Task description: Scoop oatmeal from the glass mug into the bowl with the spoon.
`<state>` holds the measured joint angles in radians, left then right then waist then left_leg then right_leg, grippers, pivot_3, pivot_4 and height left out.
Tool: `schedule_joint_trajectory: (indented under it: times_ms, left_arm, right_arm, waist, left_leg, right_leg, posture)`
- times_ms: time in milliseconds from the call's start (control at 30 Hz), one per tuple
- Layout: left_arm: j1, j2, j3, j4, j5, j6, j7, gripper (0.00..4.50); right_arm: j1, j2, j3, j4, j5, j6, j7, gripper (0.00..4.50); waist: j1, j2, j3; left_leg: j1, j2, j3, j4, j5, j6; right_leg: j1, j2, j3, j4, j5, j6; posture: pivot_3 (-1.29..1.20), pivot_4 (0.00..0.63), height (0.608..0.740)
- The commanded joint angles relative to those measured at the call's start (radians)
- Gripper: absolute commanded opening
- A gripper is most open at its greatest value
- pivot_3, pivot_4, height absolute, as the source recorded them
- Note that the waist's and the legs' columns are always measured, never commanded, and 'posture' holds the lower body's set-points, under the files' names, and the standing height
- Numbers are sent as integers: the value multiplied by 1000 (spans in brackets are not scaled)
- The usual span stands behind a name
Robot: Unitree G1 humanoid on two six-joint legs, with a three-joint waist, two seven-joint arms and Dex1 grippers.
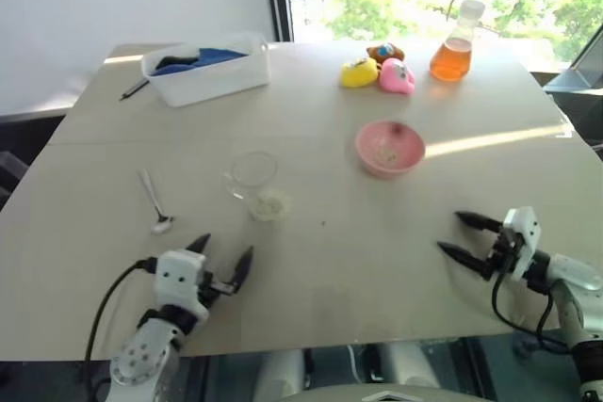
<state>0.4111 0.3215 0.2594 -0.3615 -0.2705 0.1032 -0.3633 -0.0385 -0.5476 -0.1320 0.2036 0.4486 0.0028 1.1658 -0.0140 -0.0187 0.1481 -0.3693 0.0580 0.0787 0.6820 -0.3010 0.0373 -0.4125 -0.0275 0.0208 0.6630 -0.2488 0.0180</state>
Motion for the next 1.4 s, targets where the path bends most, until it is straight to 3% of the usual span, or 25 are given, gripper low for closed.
schedule_joint_trajectory:
  times_ms: [33,200,433,633,1000,1133,1367,1400]
  left_arm:
    - [-45,25,102,-92,-75,85,49,4500]
    - [-192,117,227,-145,-169,345,151,4500]
    - [-414,247,320,-16,-206,725,271,4500]
    - [-498,277,261,113,-180,809,252,4500]
    - [-520,284,190,229,-108,898,266,4500]
    - [-511,258,196,242,-107,917,274,3258]
    - [-528,109,337,242,-170,981,341,25]
    - [-527,92,350,241,-173,984,347,25]
  right_arm:
    - [-30,8,24,-127,70,105,2,4486]
    - [-76,-6,83,-342,161,282,2,4486]
    - [-206,-1,133,-540,274,461,-49,4486]
    - [-277,-70,143,-628,292,515,-24,4486]
    - [-257,-64,136,-627,258,476,-61,4486]
    - [-250,-56,145,-613,240,453,-64,4500]
    - [-260,-37,141,-598,224,426,-81,4500]
    - [-261,-35,141,-593,220,420,-81,4500]
  waist:
    - [1,1,1]
    - [5,0,2]
    - [4,-2,3]
    - [6,-6,5]
    - [6,-6,5]
    - [-1,-4,4]
    - [-3,8,-4]
    - [-3,9,-5]
  left_leg:
    - [0,0,-1,0,0,0]
    - [-8,-2,-5,1,0,0]
    - [-10,-4,-7,1,0,0]
    - [-11,-4,-7,1,0,-1]
    - [-10,-4,-9,1,1,-1]
    - [-9,-4,-8,1,1,-1]
    - [-7,-4,-7,0,1,-1]
    - [-7,-4,-7,0,1,-1]
  right_leg:
    - [0,0,-1,0,0,0]
    - [-4,-2,-5,-1,2,3]
    - [-5,-1,-9,-2,2,4]
    - [-5,-3,-13,-2,2,4]
    - [-4,-7,-11,-1,2,3]
    - [-4,-7,-10,0,2,3]
    - [-3,-7,-8,0,2,3]
    - [-2,-7,-8,0,2,3]
  posture:
    - [0,150,740]
    - [0,150,740]
    - [0,150,740]
    - [0,150,740]
    - [0,150,740]
    - [0,150,740]
    - [0,150,740]
    - [0,150,740]
